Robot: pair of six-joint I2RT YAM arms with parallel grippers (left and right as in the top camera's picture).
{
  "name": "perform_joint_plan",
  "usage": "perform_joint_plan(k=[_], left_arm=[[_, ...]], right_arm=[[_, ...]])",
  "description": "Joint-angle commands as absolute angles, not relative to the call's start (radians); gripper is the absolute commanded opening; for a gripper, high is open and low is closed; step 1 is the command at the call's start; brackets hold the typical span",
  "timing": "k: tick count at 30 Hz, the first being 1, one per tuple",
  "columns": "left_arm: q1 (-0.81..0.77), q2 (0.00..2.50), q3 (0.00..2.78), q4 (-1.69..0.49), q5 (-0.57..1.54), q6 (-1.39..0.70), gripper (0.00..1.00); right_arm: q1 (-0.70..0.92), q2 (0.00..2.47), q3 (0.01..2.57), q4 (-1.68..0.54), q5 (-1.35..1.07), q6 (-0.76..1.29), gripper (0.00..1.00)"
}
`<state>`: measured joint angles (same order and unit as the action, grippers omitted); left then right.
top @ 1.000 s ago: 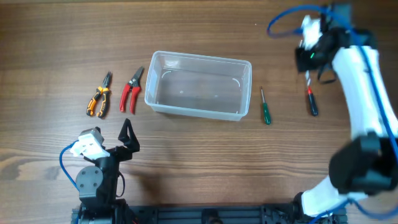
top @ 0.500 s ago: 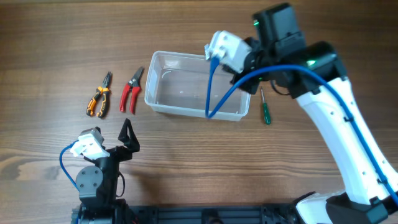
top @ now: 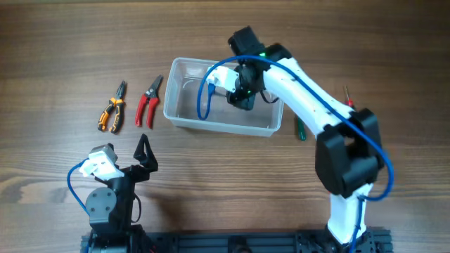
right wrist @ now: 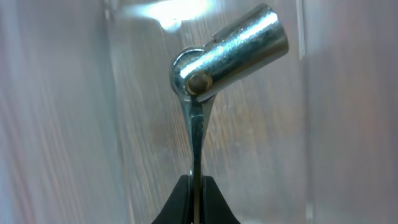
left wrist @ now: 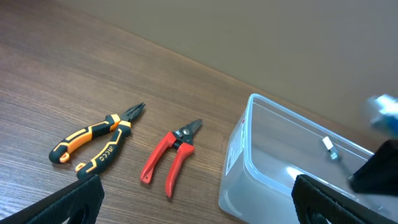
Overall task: Pack container
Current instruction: 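Carry the wrench into the clear container and open the right gripper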
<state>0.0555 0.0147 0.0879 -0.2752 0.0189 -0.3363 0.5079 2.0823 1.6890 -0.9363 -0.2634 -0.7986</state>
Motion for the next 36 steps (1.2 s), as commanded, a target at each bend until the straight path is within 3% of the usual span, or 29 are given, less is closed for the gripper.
perform_joint_plan(k=[1, 4, 8, 11, 20, 24, 30, 36], left_arm=[[0.064, 0.010, 0.085, -0.273, 0.009, -0.348, 1.00], [0.064, 0.010, 0.085, -0.273, 0.009, -0.348, 1.00], [0.064, 0.010, 0.085, -0.273, 0.009, -0.348, 1.00], [0.064, 0.010, 0.085, -0.273, 0.009, -0.348, 1.00], [0.064, 0.010, 0.085, -0.273, 0.009, -0.348, 1.00], [0.064, 0.010, 0.085, -0.273, 0.009, -0.348, 1.00], [0.064, 0.010, 0.085, -0.273, 0.009, -0.348, 1.00], [0.064, 0.010, 0.085, -0.273, 0.009, -0.348, 1.00]], right_arm=[[0.506, 2.130, 1.687, -0.935, -0.255, -0.733, 0.04], [0.506, 2.172, 1.686, -0.943, -0.254, -0.733, 0.04], [0.506, 2.189, 1.686, -0.946, -0.254, -0.732, 0.17], [0.506, 2.188, 1.687, -0.944, -0.254, -0.728, 0.17], [0.505, 2.072, 1.917, -1.109, -0.223, -0.516, 0.14], [0.485, 1.980, 2.066, -1.227, -0.089, -0.330, 0.22], [0.313, 1.882, 2.088, -1.427, 0.000, -0.094, 0.31], [0.124, 1.883, 1.973, -1.468, -0.052, -0.045, 0.27]])
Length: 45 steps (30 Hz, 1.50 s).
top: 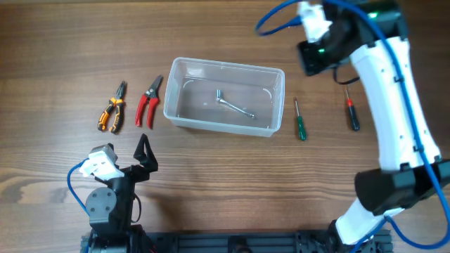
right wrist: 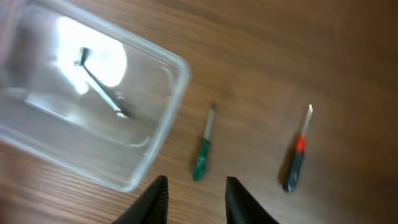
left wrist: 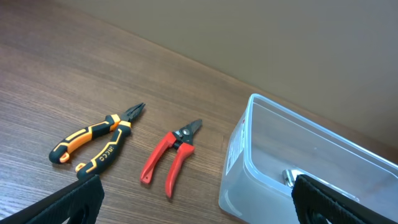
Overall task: Pack container
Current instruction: 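Carry the wrench into the clear container and open the right gripper, then move the right gripper to the green screwdriver and grasp it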
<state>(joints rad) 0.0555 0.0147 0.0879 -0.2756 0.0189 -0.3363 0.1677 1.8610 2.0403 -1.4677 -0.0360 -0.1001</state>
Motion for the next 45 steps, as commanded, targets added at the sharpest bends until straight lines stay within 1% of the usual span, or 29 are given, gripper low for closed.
perform_joint_plan(k=[1, 3, 5, 7, 9, 11, 16, 20, 30, 32, 34, 38, 42, 45], left_arm=[[0.064, 0.010, 0.085, -0.273, 0.009, -0.348, 1.00], [0.064, 0.010, 0.085, -0.273, 0.009, -0.348, 1.00], [0.064, 0.010, 0.085, -0.273, 0.009, -0.348, 1.00], [0.064, 0.010, 0.085, -0.273, 0.009, -0.348, 1.00], [0.064, 0.010, 0.085, -0.273, 0.009, -0.348, 1.00], [0.064, 0.010, 0.085, -0.273, 0.009, -0.348, 1.00], [0.064, 0.010, 0.085, -0.273, 0.009, -0.348, 1.00], [0.064, 0.010, 0.085, -0.273, 0.009, -0.348, 1.00], [0.064, 0.010, 0.085, -0.273, 0.009, -0.348, 1.00], [0.064, 0.010, 0.085, -0.273, 0.009, -0.348, 1.00], [0.064, 0.010, 0.085, -0.273, 0.009, -0.348, 1.00], [0.064, 0.010, 0.085, -0.273, 0.009, -0.348, 1.00], [0.064, 0.010, 0.085, -0.273, 0.009, -0.348, 1.00], [0.064, 0.010, 0.085, -0.273, 0.009, -0.348, 1.00]], right_arm=[[0.110, 1.883, 1.932, -1.464, -0.052, -0.045, 0.27], [0.087, 1.883, 1.826, -1.435, -0.053, -0.044, 0.27], [0.077, 1.883, 1.723, -1.375, -0.070, -0.045, 0.29], [0.077, 1.883, 1.598, -1.295, -0.087, -0.046, 0.36], [0.077, 1.883, 1.514, -1.242, -0.087, -0.045, 0.38], [0.075, 1.883, 1.407, -1.166, -0.086, -0.046, 0.47], [0.073, 1.883, 1.249, -1.049, -0.093, -0.053, 0.57], [0.073, 1.883, 1.176, -0.962, -0.114, -0.066, 0.57], [0.073, 1.883, 1.173, -0.865, -0.162, -0.105, 0.57], [0.073, 1.883, 1.173, -0.859, -0.157, -0.105, 0.56], [0.073, 1.883, 1.171, -0.846, -0.157, -0.105, 0.51], [0.073, 1.883, 1.169, -0.834, -0.154, -0.106, 0.46], [0.073, 1.883, 1.169, -0.829, -0.154, -0.107, 0.45], [0.073, 1.883, 1.169, -0.830, -0.154, -0.112, 0.47]])
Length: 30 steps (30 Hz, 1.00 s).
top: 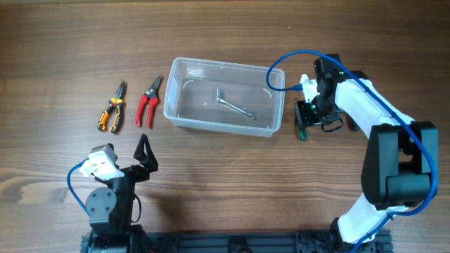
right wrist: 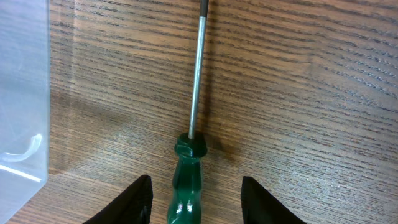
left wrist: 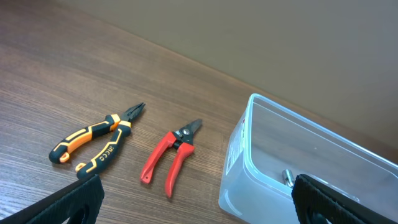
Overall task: Pack container
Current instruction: 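Move the right gripper to the green screwdriver and grasp it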
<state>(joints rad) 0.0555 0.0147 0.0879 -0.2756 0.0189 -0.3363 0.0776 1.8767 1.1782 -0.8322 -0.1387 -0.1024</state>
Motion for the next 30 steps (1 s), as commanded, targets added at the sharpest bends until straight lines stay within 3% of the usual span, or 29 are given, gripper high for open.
perform_joint_plan(k=[1, 12, 13, 16, 18, 23, 30], left_arm=[[0.064, 0.010, 0.085, -0.273, 0.009, -0.348, 1.00], [0.064, 0.010, 0.085, -0.273, 0.009, -0.348, 1.00], [0.064, 0.010, 0.085, -0.273, 0.009, -0.348, 1.00], [0.064, 0.010, 0.085, -0.273, 0.009, -0.348, 1.00], [0.064, 0.010, 0.085, -0.273, 0.009, -0.348, 1.00], [0.064, 0.010, 0.085, -0.273, 0.009, -0.348, 1.00], [0.064, 0.010, 0.085, -0.273, 0.009, -0.348, 1.00]], right_arm=[[0.073, 1.883, 1.169, -0.830, -0.154, -0.114, 0.50], [0.073, 1.889, 1.063, -0.733, -0.154, -0.116, 0.53], [0.073, 1.889, 1.063, -0.733, -0.154, -0.117, 0.49], [0.073, 1.889, 1.063, -0.735, -0.154, -0.117, 0.18], [0.073, 1.888, 1.063, -0.741, -0.155, -0.117, 0.04], [0.073, 1.886, 1.081, -0.769, -0.168, -0.131, 0.04], [0.073, 1.723, 1.319, -0.918, -0.181, -0.159, 0.04]])
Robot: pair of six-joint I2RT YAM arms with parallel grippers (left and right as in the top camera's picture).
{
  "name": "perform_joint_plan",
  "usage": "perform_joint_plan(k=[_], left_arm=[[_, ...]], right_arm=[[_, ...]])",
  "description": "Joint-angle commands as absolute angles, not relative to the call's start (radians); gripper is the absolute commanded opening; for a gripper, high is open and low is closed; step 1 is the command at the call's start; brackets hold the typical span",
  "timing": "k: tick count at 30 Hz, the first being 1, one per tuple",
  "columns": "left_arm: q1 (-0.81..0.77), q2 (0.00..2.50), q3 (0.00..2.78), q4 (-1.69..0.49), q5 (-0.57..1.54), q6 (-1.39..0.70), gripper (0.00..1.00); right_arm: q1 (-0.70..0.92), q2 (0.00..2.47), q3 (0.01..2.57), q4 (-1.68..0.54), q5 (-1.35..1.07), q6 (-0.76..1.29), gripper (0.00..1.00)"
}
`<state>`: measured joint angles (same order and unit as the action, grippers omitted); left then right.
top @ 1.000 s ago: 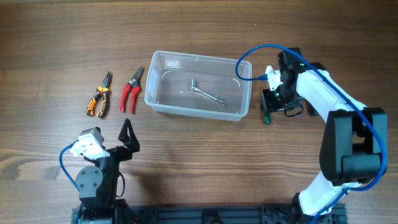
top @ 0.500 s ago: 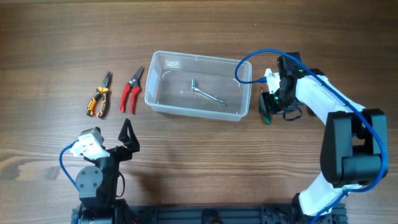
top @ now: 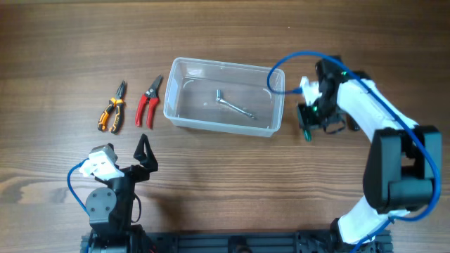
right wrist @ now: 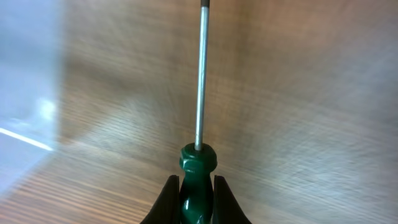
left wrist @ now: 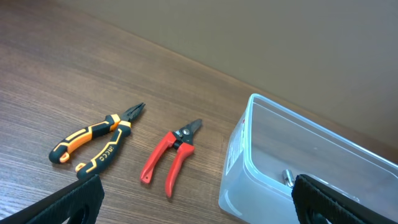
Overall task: Pack container
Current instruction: 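Move the right gripper to the green screwdriver and grasp it, then lower the green screwdriver into the container and release it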
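The clear plastic container (top: pixel 173 105) stands at mid-table, with a metal socket wrench (top: pixel 234 106) lying inside. Just right of it, my right gripper (top: pixel 307 121) is shut on the handle of the green screwdriver (right wrist: pixel 197 177), whose shaft (right wrist: pixel 201 74) points away from the wrist. The wood around it is blurred in the right wrist view. My left gripper (top: pixel 144 152) rests open near the front left, holding nothing. In the left wrist view, the container (left wrist: pixel 249 162) is at the right.
Orange-black pliers (top: pixel 112 109) and red pruners (top: pixel 148 102) lie side by side left of the container; the left wrist view shows the pliers (left wrist: pixel 96 140) and the pruners (left wrist: pixel 171 155) too. The right arm (top: pixel 365 105) reaches in from the front right.
My right gripper stood open around the green screwdriver's handle; now its fingers are shut on that handle, and it sits a little further right. The left arm has not moved.
My right gripper first held the socket wrench inside the container. Then the wrench lay in the container and the gripper was open over the table's back right. Later it straddled the green screwdriver beside the container, and now it grips it.
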<state>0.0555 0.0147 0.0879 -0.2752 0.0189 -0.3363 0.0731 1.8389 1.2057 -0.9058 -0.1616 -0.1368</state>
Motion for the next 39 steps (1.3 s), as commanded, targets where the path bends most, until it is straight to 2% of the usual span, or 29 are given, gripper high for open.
perform_joint_plan(k=[1, 4, 7, 14, 21, 28, 36, 38, 39], left_arm=[[0.064, 0.010, 0.085, -0.273, 0.009, -0.348, 1.00], [0.064, 0.010, 0.085, -0.273, 0.009, -0.348, 1.00], [0.064, 0.010, 0.085, -0.273, 0.009, -0.348, 1.00], [0.064, 0.010, 0.085, -0.273, 0.009, -0.348, 1.00], [0.064, 0.010, 0.085, -0.273, 0.009, -0.348, 1.00], [0.064, 0.010, 0.085, -0.273, 0.009, -0.348, 1.00], [0.064, 0.010, 0.085, -0.273, 0.009, -0.348, 1.00], [0.064, 0.010, 0.085, -0.273, 0.009, -0.348, 1.00], [0.064, 0.010, 0.085, -0.273, 0.009, -0.348, 1.00]], right_arm=[[0.073, 1.681, 1.354, -0.923, -0.181, -0.158, 0.04], [0.079, 1.555, 1.418, -0.925, -0.183, -0.168, 0.04], [0.111, 1.460, 1.428, -0.921, -0.203, -0.272, 0.05], [0.316, 1.422, 1.427, -0.963, -0.319, -0.522, 0.04], [0.479, 1.560, 1.427, -0.925, -0.312, -0.632, 0.04], [0.507, 1.784, 1.427, -0.899, -0.311, -0.734, 0.04], [0.507, 1.972, 1.427, -0.881, -0.312, -0.730, 0.04], [0.507, 1.979, 1.427, -0.876, -0.312, -0.730, 0.08], [0.507, 1.979, 1.427, -0.873, -0.312, -0.730, 0.14]])
